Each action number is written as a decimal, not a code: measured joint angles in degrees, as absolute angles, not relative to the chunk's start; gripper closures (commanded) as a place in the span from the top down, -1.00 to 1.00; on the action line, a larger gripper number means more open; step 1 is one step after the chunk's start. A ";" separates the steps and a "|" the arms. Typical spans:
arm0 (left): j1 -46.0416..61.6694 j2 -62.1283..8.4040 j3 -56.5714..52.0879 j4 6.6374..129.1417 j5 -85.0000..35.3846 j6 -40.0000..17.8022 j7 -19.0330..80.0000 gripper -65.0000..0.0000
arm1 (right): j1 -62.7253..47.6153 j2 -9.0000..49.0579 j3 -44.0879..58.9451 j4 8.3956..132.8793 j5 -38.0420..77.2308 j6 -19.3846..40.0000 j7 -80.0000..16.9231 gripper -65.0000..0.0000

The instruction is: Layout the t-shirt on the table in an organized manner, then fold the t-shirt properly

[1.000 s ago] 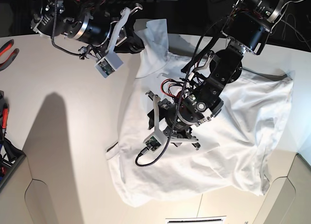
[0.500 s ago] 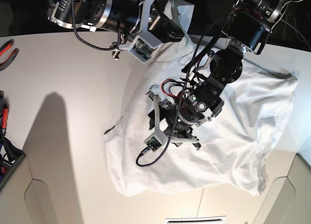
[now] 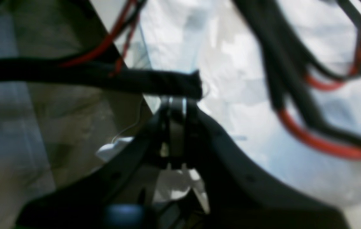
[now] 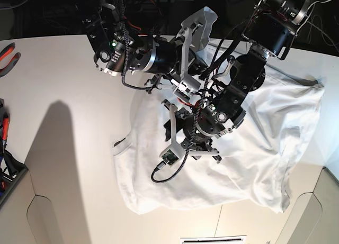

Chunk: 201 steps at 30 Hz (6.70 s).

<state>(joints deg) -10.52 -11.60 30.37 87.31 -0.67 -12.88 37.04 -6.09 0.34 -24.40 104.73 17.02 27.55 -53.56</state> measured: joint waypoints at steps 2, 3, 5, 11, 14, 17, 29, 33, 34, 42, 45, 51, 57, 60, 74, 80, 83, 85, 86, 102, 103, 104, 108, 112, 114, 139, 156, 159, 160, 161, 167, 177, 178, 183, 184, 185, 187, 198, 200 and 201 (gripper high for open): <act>-10.63 -11.73 30.04 87.31 -0.32 -12.45 37.06 -0.17 | -4.80 0.32 -24.43 103.26 18.50 27.62 -54.15 -1.00; -10.66 -11.79 30.06 87.31 -0.10 -12.49 37.04 -0.17 | -4.27 0.30 -24.40 103.07 19.00 27.05 -54.87 -0.73; -10.26 -11.35 29.65 87.33 1.21 -11.40 37.06 -0.17 | -3.01 0.30 -24.40 103.04 18.24 26.55 -55.55 -0.23; -10.48 -11.44 24.67 87.33 1.93 -10.52 37.01 -0.17 | -1.21 0.47 -22.63 103.11 16.21 26.57 -55.59 -0.16; -10.31 -11.44 22.44 87.33 1.91 -10.55 37.10 -0.17 | -1.26 0.43 -22.41 103.11 17.76 26.55 -55.57 -0.16; -10.37 -11.25 19.92 87.33 1.91 -10.55 36.86 -0.17 | -1.26 0.45 -22.39 103.11 17.96 26.55 -55.59 -0.16; -10.33 -11.44 11.16 87.33 1.48 -10.52 37.30 -0.17 | -1.19 0.45 -22.39 103.11 17.91 26.55 -55.13 -0.16; -10.33 -11.79 10.87 87.33 1.48 -10.50 37.28 -0.17 | -1.10 0.43 -22.37 103.11 13.93 26.55 -53.58 -0.16; -10.33 -12.08 10.90 87.33 1.34 -10.52 37.30 -0.17 | -1.10 0.43 -22.26 103.11 13.08 26.57 -53.32 -0.16; -10.33 -12.23 10.85 87.33 1.06 -10.50 37.28 -0.17 | -1.10 0.43 -18.57 103.11 12.16 26.57 -52.12 -0.16; -10.33 -12.23 10.85 87.33 1.04 -10.52 37.30 -0.17 | -1.10 0.43 -16.45 103.11 12.14 26.57 -51.79 -0.18; -10.07 -14.94 10.96 87.33 -3.42 -16.10 43.44 -0.17 | 3.90 0.14 -8.95 101.45 2.70 20.47 -44.51 -0.77; -8.62 -20.16 10.85 87.33 -13.72 -19.42 44.77 -0.17 | 15.64 0.19 -0.69 87.66 2.28 16.88 -43.70 -1.00; -7.68 -20.32 11.00 87.33 -15.97 -22.09 44.82 -0.17 | 19.75 0.30 0.21 76.29 2.04 16.93 -43.92 -1.00; -7.31 -20.16 11.00 87.33 -22.17 -23.05 44.73 -0.17 | 17.08 6.17 20.36 64.27 23.64 27.03 -47.90 -0.25; -7.33 -13.04 10.94 87.44 -24.34 -25.98 42.98 0.12 | 11.92 6.24 25.10 64.27 30.85 31.16 -50.68 -0.25; -7.35 -9.32 11.62 87.48 -23.29 -25.98 42.96 0.13 | 10.26 6.35 25.10 64.27 32.18 31.90 -50.17 -0.25; -7.38 -7.42 12.60 87.48 -21.32 -25.98 43.03 0.13 | 9.89 6.35 25.10 64.34 32.42 32.01 -50.11 -0.25; -7.44 -6.66 13.26 87.48 -20.53 -25.96 43.07 0.13 | 9.72 6.33 25.10 64.40 32.60 32.01 -49.98 -0.25; -7.46 -5.72 28.16 87.48 -4.36 -12.47 38.94 0.13 | 9.47 6.33 25.10 64.38 34.50 32.23 -50.24 -0.25; -7.49 -5.74 28.14 87.48 -4.12 -12.43 38.96 0.13 | 9.50 6.33 25.10 64.38 34.48 32.23 -50.24 -0.25; -7.46 -5.76 28.12 87.48 -4.43 -12.45 38.94 0.13 | 9.50 6.33 25.10 64.38 34.48 32.23 -50.24 -0.25; -7.46 -5.69 28.18 87.48 -8.58 -12.67 40.29 0.13 | 9.50 6.33 25.10 64.38 34.50 32.23 -50.24 -0.25; -7.46 -5.72 28.18 87.48 -9.63 -12.67 40.27 0.13 | 9.47 6.33 25.10 64.38 34.50 32.23 -50.24 -0.25; -7.46 -5.72 28.18 87.48 -9.63 -12.67 40.27 0.13 | 9.50 6.33 25.10 64.38 34.50 32.23 -50.24 -0.25; -7.29 -5.72 28.16 84.53 -12.36 -14.17 40.88 -1.00 | 9.47 6.33 25.10 64.38 34.50 32.23 -50.24 -0.25; -7.33 -6.20 15.11 94.26 -9.69 -15.03 45.93 -1.00 | 9.21 6.17 23.66 64.38 39.22 32.42 -50.46 -0.27; -7.35 -7.07 14.52 94.28 -9.91 -15.03 45.87 -1.00 | 9.37 6.20 19.44 64.38 39.70 32.42 -50.41 -0.27; -7.35 -7.66 14.50 94.28 -9.91 -15.07 45.87 -1.00 | 9.54 6.17 17.47 64.38 39.62 32.45 -50.46 -0.27; -7.33 -8.19 14.50 94.28 -9.91 -15.05 45.89 -1.00 | 9.74 6.17 15.42 64.38 39.59 32.47 -50.57 -0.27; -7.33 -10.33 14.33 94.28 -7.25 -13.26 45.87 -1.00 | 11.14 4.03 6.50 64.38 35.88 32.80 -49.67 -0.26; -7.33 -10.46 14.33 94.28 -7.38 -12.88 45.87 -1.00 | 12.10 -0.97 -2.11 64.40 22.24 33.17 -39.97 0.02; -7.33 -10.46 14.33 94.28 -7.38 -12.88 45.87 -1.00 | 12.25 -0.95 -3.03 64.38 21.87 33.19 -38.96 0.02; -7.33 -10.46 14.33 94.28 -7.38 -12.88 45.87 -1.00 | 14.55 -1.15 -6.98 64.38 18.02 33.01 -37.17 0.02; -7.35 -10.46 14.33 94.28 -7.38 -12.86 45.87 -1.00 | 15.16 -1.45 -7.38 64.38 17.91 33.01 -36.77 0.02; -7.33 -10.48 14.33 94.28 -7.35 -12.88 45.87 -1.00 | 15.62 -1.76 -7.70 64.38 17.74 33.01 -36.49 0.02; -7.33 -10.46 14.33 94.28 -7.33 -12.86 45.87 -1.00 | 15.92 -2.50 -8.01 64.38 17.76 33.01 -35.00 0.02; -7.33 -10.48 14.33 94.28 -7.31 -12.86 45.65 -1.00 | 15.90 -5.28 -8.01 64.38 16.75 33.01 -34.72 -0.86; -7.33 -10.46 14.33 94.28 -7.31 -12.86 45.65 -1.00 | 15.90 -5.26 -8.01 64.38 16.69 33.01 -34.74 -1.00; -7.33 -10.48 14.33 94.28 -7.31 -12.86 45.65 -1.00 | 15.90 -5.26 -8.01 64.38 16.69 33.01 -34.74 -1.00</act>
